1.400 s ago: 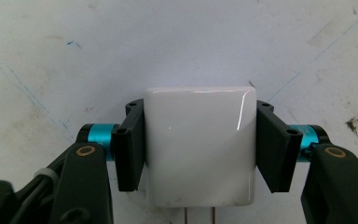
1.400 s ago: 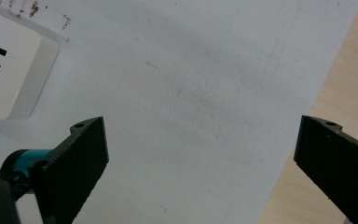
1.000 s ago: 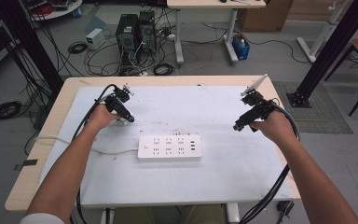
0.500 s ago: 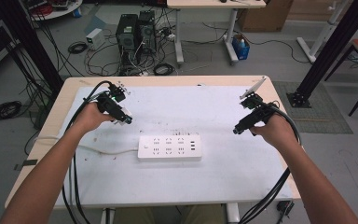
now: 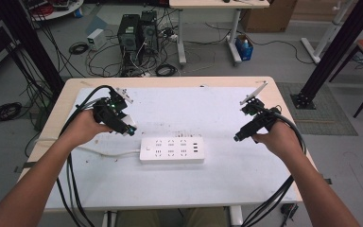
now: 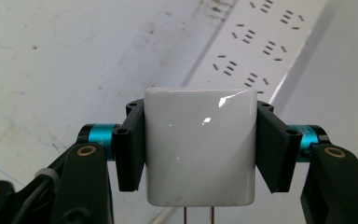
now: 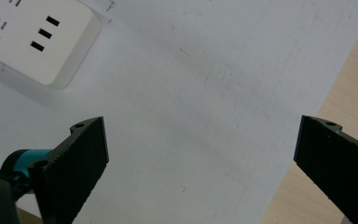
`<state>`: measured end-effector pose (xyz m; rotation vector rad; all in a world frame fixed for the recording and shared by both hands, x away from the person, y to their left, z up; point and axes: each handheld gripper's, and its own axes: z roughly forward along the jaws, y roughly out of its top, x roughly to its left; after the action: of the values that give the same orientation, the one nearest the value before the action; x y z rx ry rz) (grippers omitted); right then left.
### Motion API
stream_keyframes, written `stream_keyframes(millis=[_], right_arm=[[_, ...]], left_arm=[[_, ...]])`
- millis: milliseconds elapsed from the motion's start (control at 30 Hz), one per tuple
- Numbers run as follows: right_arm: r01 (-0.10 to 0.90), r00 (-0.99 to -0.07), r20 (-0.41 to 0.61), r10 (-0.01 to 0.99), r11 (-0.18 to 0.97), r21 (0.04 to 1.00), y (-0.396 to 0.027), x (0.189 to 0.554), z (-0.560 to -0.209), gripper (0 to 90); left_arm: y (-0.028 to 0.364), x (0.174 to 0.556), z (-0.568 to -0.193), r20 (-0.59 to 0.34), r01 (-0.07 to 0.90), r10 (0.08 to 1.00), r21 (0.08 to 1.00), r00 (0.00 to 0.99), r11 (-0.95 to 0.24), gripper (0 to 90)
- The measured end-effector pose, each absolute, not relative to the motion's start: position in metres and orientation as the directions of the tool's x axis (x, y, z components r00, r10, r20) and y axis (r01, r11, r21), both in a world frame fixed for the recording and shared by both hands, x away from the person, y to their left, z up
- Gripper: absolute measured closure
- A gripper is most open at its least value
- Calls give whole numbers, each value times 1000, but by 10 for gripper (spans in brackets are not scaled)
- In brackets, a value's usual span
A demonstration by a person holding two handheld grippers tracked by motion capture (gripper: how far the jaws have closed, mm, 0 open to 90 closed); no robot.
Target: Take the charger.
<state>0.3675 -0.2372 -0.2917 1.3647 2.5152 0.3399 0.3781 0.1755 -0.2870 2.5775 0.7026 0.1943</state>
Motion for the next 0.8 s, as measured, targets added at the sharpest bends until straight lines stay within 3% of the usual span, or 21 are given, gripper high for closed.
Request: stream_keyframes(millis=[333,800], right_arm=[[776,-534,-95,840,532,338,-230,358,-297,22],[770,-544,-95,834,541,339,-224,359,-294,22]], left_arm=[[162,345,-275,25,371,434,476,900,-797,425],[149,339,-275,35,331,389,457,921,-826,425]])
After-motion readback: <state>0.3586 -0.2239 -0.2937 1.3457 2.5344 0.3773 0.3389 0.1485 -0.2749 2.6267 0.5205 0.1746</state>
